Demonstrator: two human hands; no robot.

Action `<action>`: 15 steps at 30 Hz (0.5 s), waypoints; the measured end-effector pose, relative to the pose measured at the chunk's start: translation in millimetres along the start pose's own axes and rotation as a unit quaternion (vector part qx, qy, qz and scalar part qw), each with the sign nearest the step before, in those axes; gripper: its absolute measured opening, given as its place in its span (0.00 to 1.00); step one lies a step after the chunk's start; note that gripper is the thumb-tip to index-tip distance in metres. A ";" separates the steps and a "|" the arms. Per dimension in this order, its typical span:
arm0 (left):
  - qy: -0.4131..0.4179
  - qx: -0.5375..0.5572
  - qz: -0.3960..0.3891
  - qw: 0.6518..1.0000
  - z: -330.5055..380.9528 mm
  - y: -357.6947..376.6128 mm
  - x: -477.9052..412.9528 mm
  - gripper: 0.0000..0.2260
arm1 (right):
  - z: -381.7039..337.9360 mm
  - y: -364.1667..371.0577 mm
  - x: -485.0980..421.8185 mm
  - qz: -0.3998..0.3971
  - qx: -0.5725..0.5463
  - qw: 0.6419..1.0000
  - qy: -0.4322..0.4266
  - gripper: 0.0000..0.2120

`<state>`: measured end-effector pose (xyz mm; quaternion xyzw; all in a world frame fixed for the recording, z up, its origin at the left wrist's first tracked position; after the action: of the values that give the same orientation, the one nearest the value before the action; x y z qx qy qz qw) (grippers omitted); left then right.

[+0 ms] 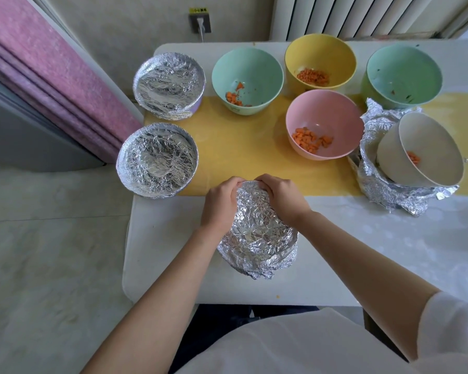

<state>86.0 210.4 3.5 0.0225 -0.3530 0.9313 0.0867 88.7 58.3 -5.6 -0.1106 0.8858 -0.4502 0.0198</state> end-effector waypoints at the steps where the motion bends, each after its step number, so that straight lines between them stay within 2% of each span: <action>1: -0.002 0.002 -0.001 1.000 0.6 -0.4 -0.2 0.12 | 0.0 -0.3 -0.4 -0.009 -0.001 1.000 0.003 0.09; 4: -0.016 0.014 0.000 1.000 2.2 -1.3 3.4 0.14 | -1.0 -3.1 1.4 -0.030 -0.004 0.999 0.015 0.13; 6: -0.040 0.012 0.022 0.999 1.6 -2.7 13.0 0.16 | -2.1 -8.0 7.2 -0.010 -0.007 0.999 0.031 0.16; 10: -0.045 -0.090 0.043 0.994 -4.7 -2.8 41.6 0.20 | -5.8 -15.6 24.5 0.039 -0.033 0.998 0.043 0.18; 15: -0.134 -0.066 0.064 0.987 -4.4 -13.7 56.4 0.09 | -4.9 -7.9 46.7 0.051 -0.036 0.996 0.066 0.19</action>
<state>33.0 231.6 15.0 0.1184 -0.4226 0.8983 -0.0198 43.9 47.6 6.6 -0.0354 0.9053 -0.4228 -0.0199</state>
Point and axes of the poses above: each hand's wrist, its own x-axis away from the middle knuckle, its own y-axis out of the palm, z = x × y, the point moved 2 cm from there along -x, towards the middle knuckle, and after that the axes turned 5 degrees about x, right-handed, at the moved point
